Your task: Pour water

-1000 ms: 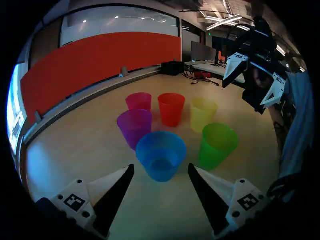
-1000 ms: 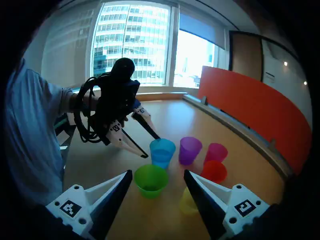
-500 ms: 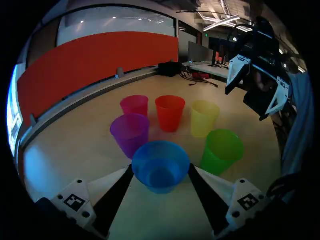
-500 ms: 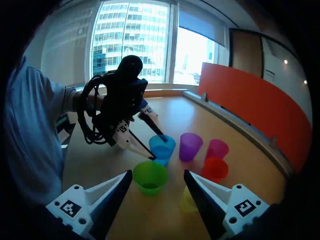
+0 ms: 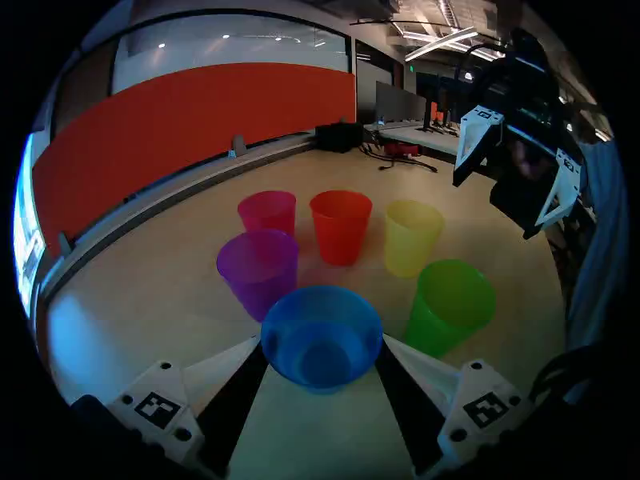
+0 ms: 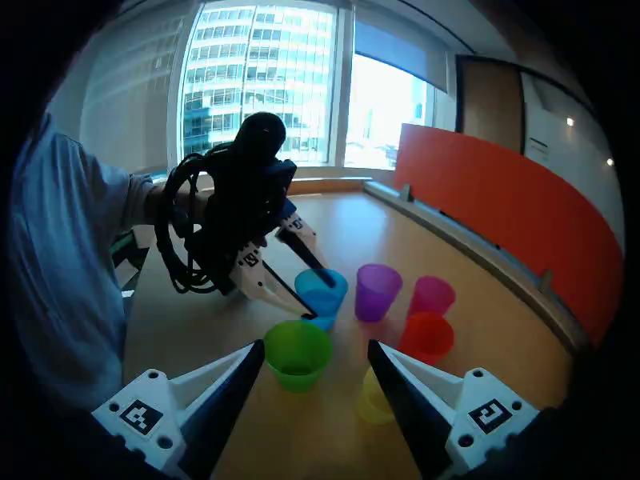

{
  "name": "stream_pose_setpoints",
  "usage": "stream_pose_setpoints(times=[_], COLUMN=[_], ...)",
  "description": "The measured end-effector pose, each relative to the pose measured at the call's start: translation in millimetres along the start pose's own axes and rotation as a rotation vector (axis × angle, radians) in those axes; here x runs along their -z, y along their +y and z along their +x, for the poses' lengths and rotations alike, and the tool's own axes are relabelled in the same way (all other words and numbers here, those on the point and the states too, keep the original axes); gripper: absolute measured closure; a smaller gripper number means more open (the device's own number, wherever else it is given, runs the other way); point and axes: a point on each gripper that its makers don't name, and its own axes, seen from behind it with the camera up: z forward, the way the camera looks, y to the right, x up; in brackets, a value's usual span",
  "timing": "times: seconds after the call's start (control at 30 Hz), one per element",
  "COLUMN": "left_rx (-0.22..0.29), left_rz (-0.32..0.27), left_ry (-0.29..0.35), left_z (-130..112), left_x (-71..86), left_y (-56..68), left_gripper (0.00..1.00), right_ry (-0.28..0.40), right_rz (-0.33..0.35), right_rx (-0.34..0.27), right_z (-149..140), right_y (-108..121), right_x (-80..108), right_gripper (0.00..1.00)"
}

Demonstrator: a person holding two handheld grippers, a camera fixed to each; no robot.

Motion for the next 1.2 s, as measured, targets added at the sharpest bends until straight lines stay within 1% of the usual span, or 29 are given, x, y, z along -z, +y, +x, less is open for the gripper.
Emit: stream_pose_setpoints(times=[0.27,0.4,0.57,0.77,0.97,1.2], left_rx=[0.006,0.006,0.021,0.037,0.032,0.035], left_rz=[0.004,0.014,0.024,0.039,0.064,0.085], left_ry=[0.003,0.009,0.035,0.081,0.118,0.147], left_z=[-0.2,0.9,9.6,27.7,41.9,52.1], left_x=[1.5,5.7,15.7,30.9,46.7,62.9], left_y=[-2.4,-6.0,-11.0,-16.1,-22.4,-26.7], left_gripper=[0.14,0.14,0.14,0.14,0.14,0.14], right_ry=[-0.003,-0.005,-0.014,-0.029,-0.047,-0.064], right_rz=[0.003,0.008,0.014,0.026,0.034,0.037], right_rx=[-0.001,-0.002,0.001,0.006,0.011,0.019], right_z=[-2.5,-5.3,-11.2,-18.1,-27.2,-36.0], right_y=[-1.8,-4.0,-6.0,-10.5,-14.1,-16.9], right_x=[-3.5,-6.5,-11.6,-19.3,-29.1,-41.5], right_gripper=[0.00,0.00,0.00,0.00,0.00,0.00])
